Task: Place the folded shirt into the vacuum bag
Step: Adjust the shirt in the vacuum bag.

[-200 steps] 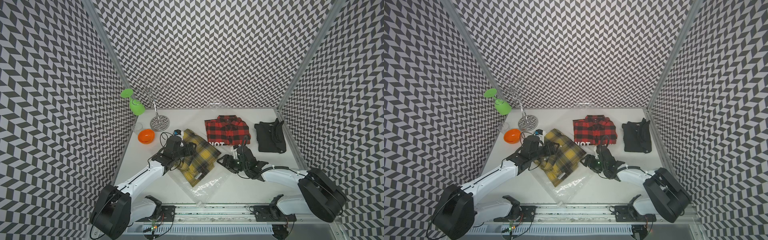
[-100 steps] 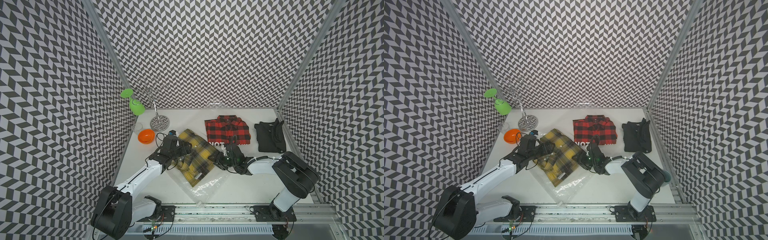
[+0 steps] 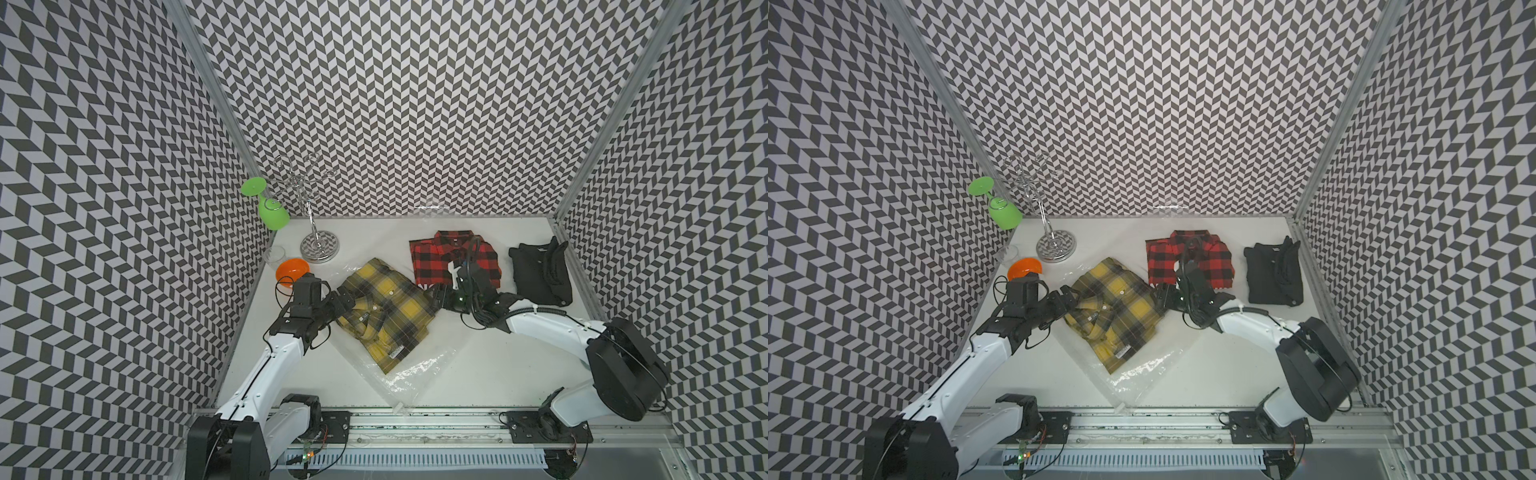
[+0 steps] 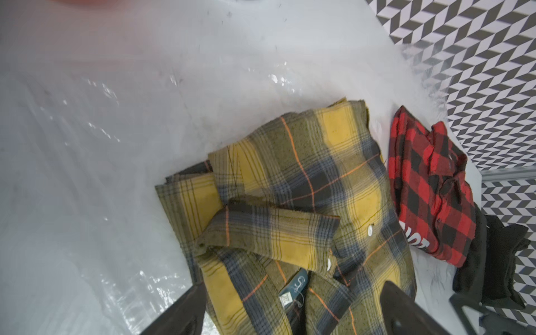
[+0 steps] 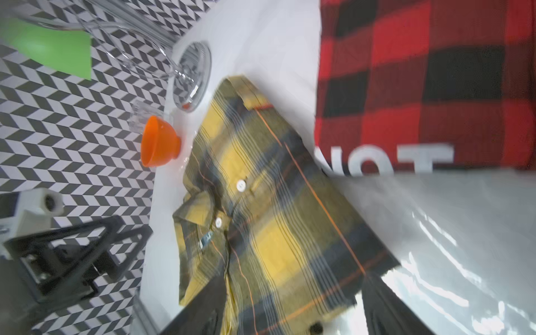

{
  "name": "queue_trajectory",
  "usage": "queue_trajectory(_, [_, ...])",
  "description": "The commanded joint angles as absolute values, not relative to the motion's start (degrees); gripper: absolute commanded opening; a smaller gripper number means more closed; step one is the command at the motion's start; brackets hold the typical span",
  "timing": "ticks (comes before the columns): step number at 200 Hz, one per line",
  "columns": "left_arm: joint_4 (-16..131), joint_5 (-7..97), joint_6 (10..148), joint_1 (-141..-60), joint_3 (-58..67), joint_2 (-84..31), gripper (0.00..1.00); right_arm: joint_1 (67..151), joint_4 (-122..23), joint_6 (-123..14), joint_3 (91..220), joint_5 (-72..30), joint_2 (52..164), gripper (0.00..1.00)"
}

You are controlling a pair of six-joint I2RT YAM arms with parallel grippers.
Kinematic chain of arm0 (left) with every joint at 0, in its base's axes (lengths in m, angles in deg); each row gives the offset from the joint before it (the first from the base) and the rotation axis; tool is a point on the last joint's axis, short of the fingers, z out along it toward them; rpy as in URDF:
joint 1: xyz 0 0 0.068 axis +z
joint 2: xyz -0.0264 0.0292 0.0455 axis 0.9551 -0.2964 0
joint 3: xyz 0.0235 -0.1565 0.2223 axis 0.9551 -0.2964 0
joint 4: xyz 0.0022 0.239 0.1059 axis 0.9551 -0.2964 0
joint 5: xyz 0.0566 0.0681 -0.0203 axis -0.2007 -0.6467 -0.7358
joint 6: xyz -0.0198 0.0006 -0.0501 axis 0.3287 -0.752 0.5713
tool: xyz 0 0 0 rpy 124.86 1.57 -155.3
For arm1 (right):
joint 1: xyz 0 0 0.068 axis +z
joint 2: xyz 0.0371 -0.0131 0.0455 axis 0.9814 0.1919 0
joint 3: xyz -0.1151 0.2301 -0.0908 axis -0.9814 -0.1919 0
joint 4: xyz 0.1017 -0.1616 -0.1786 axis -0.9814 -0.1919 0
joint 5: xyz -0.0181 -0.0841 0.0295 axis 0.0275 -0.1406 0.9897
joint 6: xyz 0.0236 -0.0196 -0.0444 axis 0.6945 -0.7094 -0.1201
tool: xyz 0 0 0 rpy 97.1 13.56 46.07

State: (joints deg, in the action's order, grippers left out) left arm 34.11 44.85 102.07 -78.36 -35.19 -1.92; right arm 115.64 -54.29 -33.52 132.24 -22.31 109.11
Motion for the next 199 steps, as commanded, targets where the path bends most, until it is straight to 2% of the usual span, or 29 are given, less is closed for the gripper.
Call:
queue_trajectory(1, [35.2,47.9,104.4,-78.6,-37.7,-1.8,0.95,116.0,-61.2,-44.2,139.8,-22.0,117.0,0.75])
queue_trajectory(15, [36.9,48.1,104.5,-79.3,-38.7,-1.6,0.94,115.9,-61.9,-44.4,143.1,-23.8,121.0,0.74])
queue_trajectory(47, [40.5,49.2,104.7,-82.5,-40.1,-4.3,0.88,115.6,-62.6,-43.8,147.0,-21.0,127.1,0.73])
queue_trajectory(79, [48.1,51.1,107.3,-84.2,-43.8,-8.0,0.75,115.7,-59.1,-39.8,145.2,-14.8,130.4,0.70])
queue_trajectory(87, [49.3,51.0,107.4,-84.2,-44.0,-8.8,0.74,115.7,-56.7,-38.3,143.2,-12.8,130.0,0.69])
queue_trajectory(110, [51.0,50.3,106.7,-84.1,-43.1,-10.9,0.72,116.6,-51.4,-33.6,138.6,-7.7,126.6,0.59])
queue_trajectory(121, [51.7,50.5,106.2,-84.1,-42.4,-11.8,0.68,117.6,-50.0,-32.5,136.8,-6.4,124.4,0.56])
queue_trajectory(145, [53.0,51.2,105.3,-84.1,-41.0,-14.4,0.65,119.7,-48.0,-29.4,133.1,-3.5,120.7,0.47])
queue_trajectory(173, [51.6,50.6,103.9,-83.2,-38.9,-15.9,0.63,123.2,-45.5,-27.4,128.6,1.4,118.0,0.47])
queue_trajectory(188, [49.7,49.7,102.5,-81.0,-38.1,-14.7,0.63,123.6,-50.9,-31.9,129.6,2.1,117.6,0.51])
queue_trajectory(199, [47.8,49.1,101.1,-78.5,-37.4,-13.8,0.64,122.6,-57.6,-37.1,131.6,-2.2,116.7,0.54])
